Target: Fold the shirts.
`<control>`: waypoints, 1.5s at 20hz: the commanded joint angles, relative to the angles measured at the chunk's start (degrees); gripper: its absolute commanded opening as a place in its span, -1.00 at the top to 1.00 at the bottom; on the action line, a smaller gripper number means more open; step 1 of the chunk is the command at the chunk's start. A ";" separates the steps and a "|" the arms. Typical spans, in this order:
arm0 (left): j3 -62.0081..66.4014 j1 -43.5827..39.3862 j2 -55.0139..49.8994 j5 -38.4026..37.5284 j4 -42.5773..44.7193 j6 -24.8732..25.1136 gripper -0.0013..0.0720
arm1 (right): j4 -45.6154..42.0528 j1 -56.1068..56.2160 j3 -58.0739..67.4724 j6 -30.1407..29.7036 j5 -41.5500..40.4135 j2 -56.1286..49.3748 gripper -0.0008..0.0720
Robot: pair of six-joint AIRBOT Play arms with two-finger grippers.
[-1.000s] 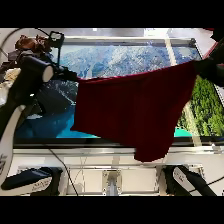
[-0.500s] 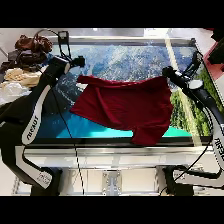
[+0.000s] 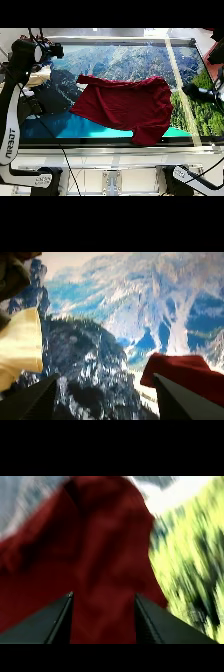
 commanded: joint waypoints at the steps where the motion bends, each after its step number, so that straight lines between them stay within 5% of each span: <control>1: -10.49 0.26 7.08 -2.84 -6.01 3.08 -0.77 | 0.26 -9.60 -14.40 3.15 9.77 6.10 -0.40; 11: -15.26 0.26 11.04 -3.13 -14.88 6.36 -0.77 | 8.85 -11.30 -30.93 0.70 5.79 5.57 -0.40; 16: -15.26 0.26 11.04 -2.95 -16.13 7.19 -0.77 | 20.41 -1.42 -31.95 -3.34 -1.01 -0.07 -0.38; 17: -15.26 0.26 11.04 -3.08 -16.13 7.30 -0.77 | 22.73 0.70 -31.95 -3.37 -1.86 -0.70 -0.25; 20: -15.28 0.28 11.04 -3.30 -15.72 9.62 -0.77 | 27.71 2.27 -30.42 -7.34 1.07 -0.39 0.89; 23: -18.27 1.09 11.04 -3.32 -12.20 7.34 -0.77 | 29.49 -0.37 -26.49 -7.50 6.10 2.54 0.89; 27: -35.12 6.88 11.04 3.43 -20.06 -6.38 -0.75 | 24.98 -3.82 -21.64 -4.07 13.38 7.96 0.89; 30: -45.88 10.88 11.04 13.05 -40.85 -7.82 0.00 | 23.85 -4.22 -20.85 -2.62 14.64 10.47 0.89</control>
